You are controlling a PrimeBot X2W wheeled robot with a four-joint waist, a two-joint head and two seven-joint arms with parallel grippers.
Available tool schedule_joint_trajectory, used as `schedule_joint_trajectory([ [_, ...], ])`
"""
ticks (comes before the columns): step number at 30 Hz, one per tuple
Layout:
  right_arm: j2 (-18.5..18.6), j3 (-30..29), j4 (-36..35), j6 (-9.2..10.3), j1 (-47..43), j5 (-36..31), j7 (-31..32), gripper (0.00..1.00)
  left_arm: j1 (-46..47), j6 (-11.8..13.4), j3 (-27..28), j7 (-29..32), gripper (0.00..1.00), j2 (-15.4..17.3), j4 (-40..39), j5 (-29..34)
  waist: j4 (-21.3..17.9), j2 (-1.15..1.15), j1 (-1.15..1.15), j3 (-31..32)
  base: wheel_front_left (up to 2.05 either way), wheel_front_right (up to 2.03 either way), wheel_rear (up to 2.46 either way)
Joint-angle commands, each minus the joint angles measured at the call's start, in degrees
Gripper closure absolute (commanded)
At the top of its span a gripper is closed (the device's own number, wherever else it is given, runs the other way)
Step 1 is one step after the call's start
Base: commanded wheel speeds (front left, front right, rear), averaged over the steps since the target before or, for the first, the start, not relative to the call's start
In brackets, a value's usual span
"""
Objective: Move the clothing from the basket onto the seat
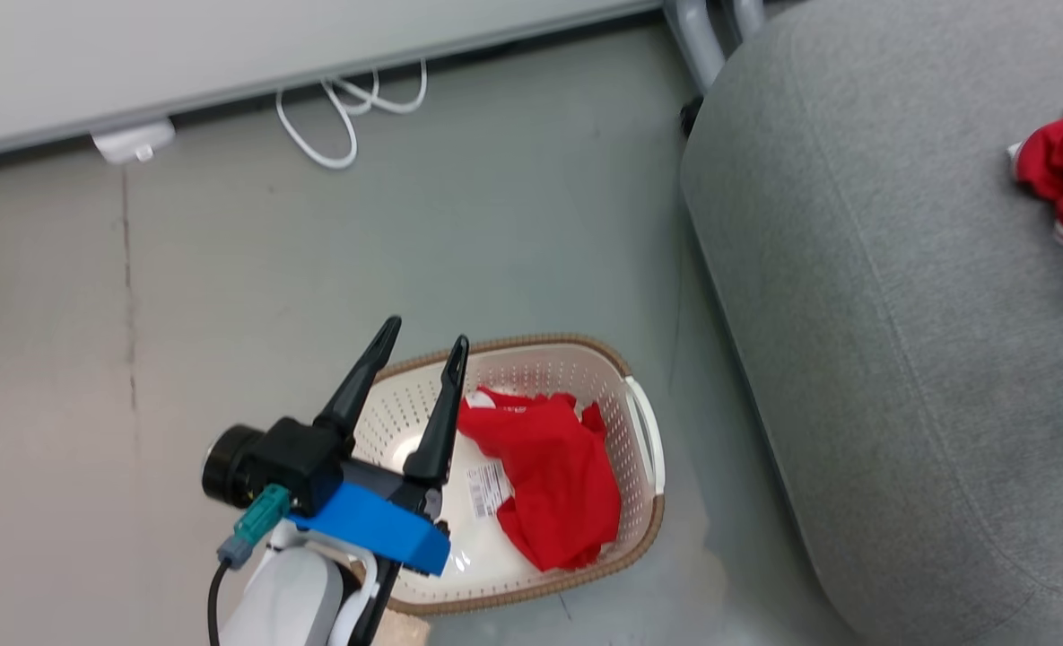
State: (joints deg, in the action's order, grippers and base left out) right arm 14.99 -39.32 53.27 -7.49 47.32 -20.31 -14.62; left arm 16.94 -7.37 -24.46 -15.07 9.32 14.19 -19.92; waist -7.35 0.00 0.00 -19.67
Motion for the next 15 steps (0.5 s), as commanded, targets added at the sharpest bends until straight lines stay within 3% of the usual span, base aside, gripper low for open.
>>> schedule_joint_trajectory([
  [1,-0.4,0.9,0.2,-0.01,-2.0,0.2,-0.3,0.00,-1.8,-0.1,0.8,-0.2,0.00,-0.2,0.3,-0.2,-0.2,0.00,0.00,4.4,0.00,0.00,0.00],
  [15,-6.6,10.8,-5.9,-0.01,-16.7,3.0,-0.5,0.00,-14.6,-0.1,7.7,-0.2,0.00,-3.3,1.3,-0.1,2.5,0.00,0.00,18.8,0.00,0.00,0.00],
])
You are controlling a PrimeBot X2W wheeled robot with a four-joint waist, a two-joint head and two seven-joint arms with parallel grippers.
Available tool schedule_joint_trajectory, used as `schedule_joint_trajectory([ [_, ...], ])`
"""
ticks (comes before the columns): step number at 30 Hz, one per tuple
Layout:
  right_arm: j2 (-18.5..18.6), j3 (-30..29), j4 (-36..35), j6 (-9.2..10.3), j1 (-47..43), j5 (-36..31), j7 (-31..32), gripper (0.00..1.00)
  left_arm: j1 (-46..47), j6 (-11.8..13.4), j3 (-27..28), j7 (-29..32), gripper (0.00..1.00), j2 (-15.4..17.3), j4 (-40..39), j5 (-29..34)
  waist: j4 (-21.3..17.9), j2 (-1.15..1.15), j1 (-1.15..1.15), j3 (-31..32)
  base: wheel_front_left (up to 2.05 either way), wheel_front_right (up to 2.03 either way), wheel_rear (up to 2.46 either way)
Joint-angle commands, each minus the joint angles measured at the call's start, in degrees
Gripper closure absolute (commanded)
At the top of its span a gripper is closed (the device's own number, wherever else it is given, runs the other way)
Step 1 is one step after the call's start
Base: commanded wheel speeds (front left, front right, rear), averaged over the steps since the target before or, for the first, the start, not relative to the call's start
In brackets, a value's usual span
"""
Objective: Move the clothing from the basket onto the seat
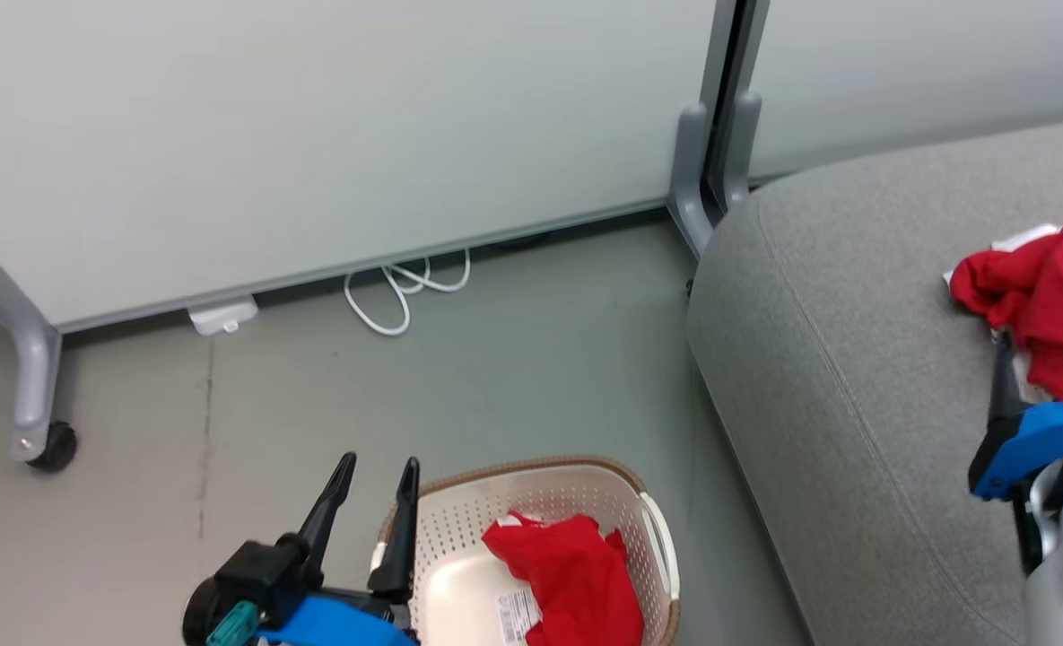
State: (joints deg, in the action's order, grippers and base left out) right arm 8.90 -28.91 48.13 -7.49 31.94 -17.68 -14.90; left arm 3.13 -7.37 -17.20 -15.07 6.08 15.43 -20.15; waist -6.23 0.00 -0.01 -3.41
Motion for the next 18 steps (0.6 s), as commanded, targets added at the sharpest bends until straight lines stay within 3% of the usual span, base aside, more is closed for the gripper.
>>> schedule_joint_trajectory([
  [1,-1.1,1.2,-2.2,-0.01,-2.4,0.6,-0.2,0.00,-1.5,-0.1,1.2,-0.2,0.00,-0.2,-0.1,0.3,1.7,0.00,0.01,3.0,0.00,0.00,0.00],
  [9,-5.3,8.9,-13.5,-0.01,-11.7,5.8,-0.2,0.00,-5.5,-0.1,6.8,-0.2,0.00,-0.6,-0.6,1.5,5.1,0.00,0.01,5.5,0.00,0.00,0.00],
  [18,-6.0,20.3,-23.3,-0.01,-20.6,14.4,1.1,0.00,-6.8,-0.1,11.9,-0.2,0.00,0.4,-1.0,2.9,8.0,0.00,0.01,6.3,0.00,0.00,0.00],
])
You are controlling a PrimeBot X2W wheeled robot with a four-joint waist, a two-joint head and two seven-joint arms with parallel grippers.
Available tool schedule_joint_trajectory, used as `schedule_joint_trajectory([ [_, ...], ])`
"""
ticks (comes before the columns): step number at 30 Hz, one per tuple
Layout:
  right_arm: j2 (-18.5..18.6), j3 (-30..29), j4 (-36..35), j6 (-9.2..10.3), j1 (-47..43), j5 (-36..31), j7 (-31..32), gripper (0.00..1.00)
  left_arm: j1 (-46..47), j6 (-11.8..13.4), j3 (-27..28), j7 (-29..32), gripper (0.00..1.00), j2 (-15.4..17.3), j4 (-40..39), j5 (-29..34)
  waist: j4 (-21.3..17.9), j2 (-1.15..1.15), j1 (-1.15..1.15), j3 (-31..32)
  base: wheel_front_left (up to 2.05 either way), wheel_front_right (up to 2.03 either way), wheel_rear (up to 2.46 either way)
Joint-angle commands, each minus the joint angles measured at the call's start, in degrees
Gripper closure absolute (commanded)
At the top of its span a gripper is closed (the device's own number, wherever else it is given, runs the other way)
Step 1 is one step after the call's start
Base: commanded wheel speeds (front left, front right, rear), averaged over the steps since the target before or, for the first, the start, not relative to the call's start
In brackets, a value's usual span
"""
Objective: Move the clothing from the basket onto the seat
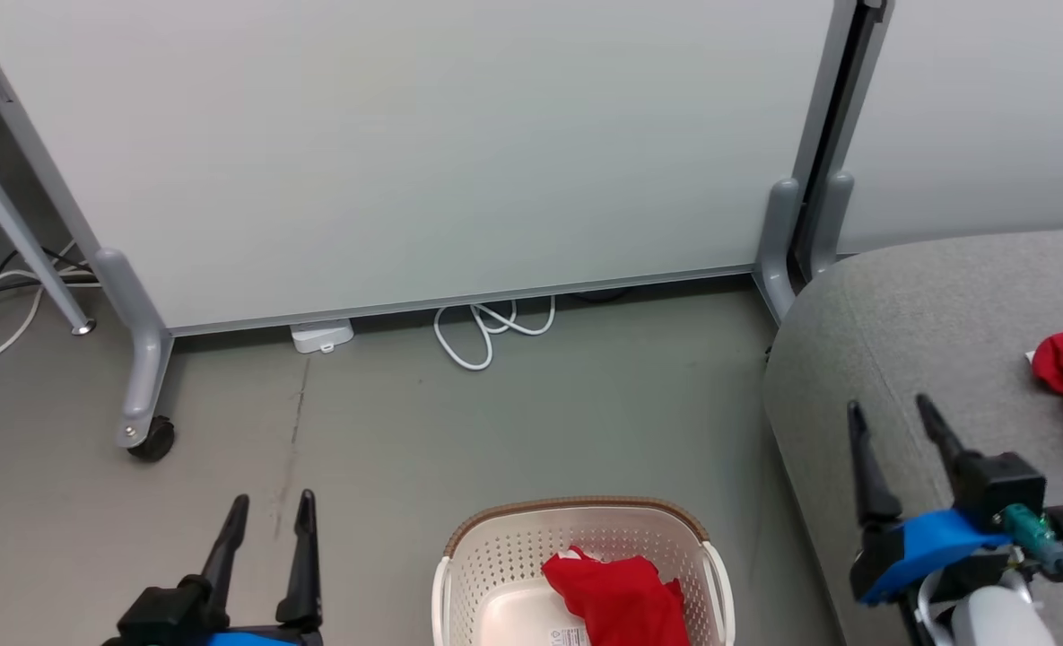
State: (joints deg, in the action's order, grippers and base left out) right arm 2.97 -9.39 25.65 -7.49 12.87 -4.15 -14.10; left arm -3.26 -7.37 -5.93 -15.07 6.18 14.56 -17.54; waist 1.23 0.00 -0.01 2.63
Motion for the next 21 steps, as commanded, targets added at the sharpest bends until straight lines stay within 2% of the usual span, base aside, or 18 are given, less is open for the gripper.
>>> schedule_joint_trajectory([
  [1,-0.1,2.1,-1.9,-0.01,-2.5,1.9,0.4,0.00,-0.5,-0.1,1.2,-0.2,0.00,0.3,-0.2,0.4,0.7,0.00,0.01,0.3,0.00,0.00,0.00],
  [7,0.0,6.2,-7.1,-0.01,-6.8,5.3,2.0,0.00,-0.7,-0.1,3.5,-0.2,0.00,-0.1,-0.6,1.6,1.3,0.00,0.01,0.1,0.00,0.00,0.00],
  [21,0.0,6.2,-11.4,-0.01,-9.1,7.6,4.1,0.00,-0.8,-0.1,3.7,-0.2,0.00,-1.2,-0.9,3.1,0.9,0.00,0.01,-0.4,0.00,0.00,0.00],
])
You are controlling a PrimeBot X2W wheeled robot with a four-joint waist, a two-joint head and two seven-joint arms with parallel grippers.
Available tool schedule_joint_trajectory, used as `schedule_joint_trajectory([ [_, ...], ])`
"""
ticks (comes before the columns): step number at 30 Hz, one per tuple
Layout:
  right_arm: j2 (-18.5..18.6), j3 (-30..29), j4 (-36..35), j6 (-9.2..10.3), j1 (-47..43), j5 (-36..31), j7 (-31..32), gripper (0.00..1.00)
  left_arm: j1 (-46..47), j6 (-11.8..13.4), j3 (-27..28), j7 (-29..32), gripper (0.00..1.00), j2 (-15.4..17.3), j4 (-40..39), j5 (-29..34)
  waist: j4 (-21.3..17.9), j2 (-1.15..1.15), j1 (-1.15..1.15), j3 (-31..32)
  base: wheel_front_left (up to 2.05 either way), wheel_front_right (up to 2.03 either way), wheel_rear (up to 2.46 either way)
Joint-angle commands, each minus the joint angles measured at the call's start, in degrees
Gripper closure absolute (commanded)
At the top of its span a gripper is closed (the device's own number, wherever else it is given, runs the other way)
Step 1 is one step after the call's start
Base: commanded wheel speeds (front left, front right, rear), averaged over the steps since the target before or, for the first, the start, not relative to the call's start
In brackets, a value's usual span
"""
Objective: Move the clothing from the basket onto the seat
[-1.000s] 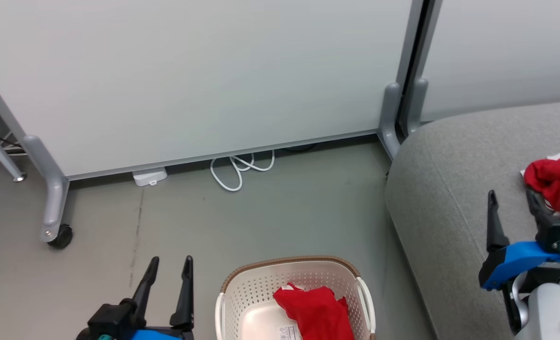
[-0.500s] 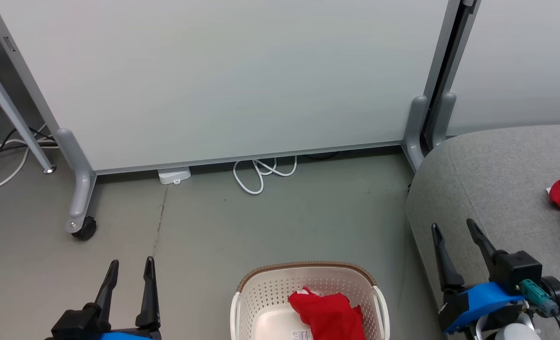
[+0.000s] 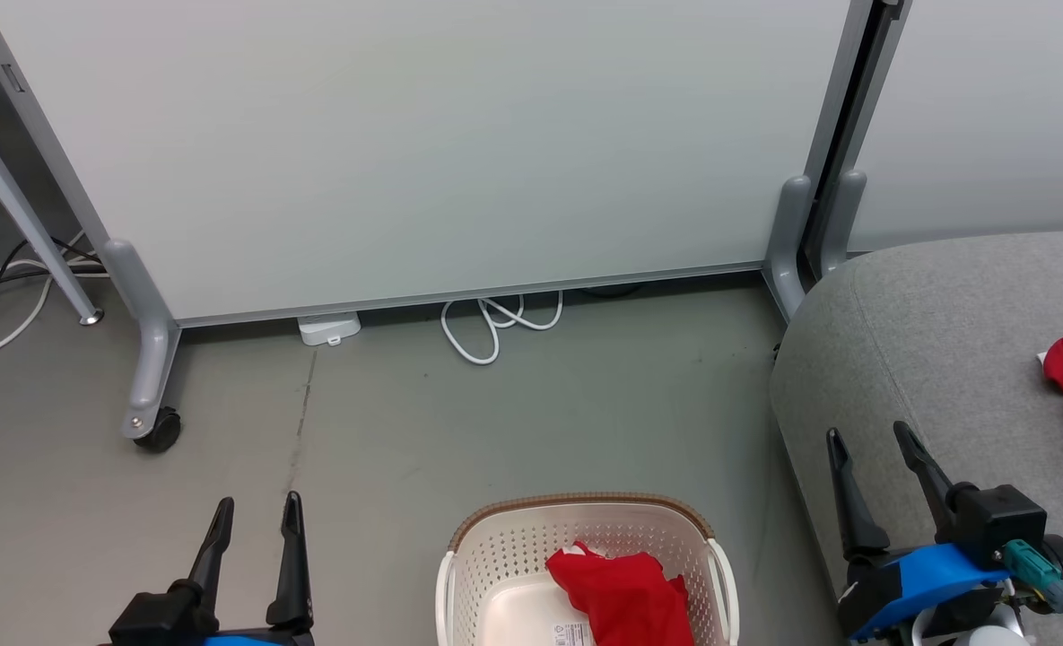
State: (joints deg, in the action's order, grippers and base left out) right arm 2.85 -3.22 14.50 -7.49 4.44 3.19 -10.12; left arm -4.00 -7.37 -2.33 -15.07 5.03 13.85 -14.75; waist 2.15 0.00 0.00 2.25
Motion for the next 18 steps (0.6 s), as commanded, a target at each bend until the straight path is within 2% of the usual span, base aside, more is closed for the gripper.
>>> schedule_joint_trajectory([
  [1,0.1,0.1,-0.3,-0.01,-0.8,0.3,0.1,0.00,-0.1,-0.1,0.0,-0.2,0.00,0.0,-0.2,0.3,-0.1,0.00,0.00,-0.1,0.00,0.00,0.00],
  [11,0.1,0.3,-1.4,-0.01,-0.3,0.5,0.3,0.00,0.4,-0.1,-1.2,-0.2,0.00,-0.3,-0.3,0.5,-1.0,0.00,0.00,-2.4,0.00,0.00,0.00],
  [18,0.1,0.1,-4.4,-0.01,3.7,0.6,0.1,0.00,4.6,-0.1,-3.2,-0.2,0.00,0.0,-0.9,0.9,-3.0,0.00,0.00,-11.7,0.00,0.00,0.00],
])
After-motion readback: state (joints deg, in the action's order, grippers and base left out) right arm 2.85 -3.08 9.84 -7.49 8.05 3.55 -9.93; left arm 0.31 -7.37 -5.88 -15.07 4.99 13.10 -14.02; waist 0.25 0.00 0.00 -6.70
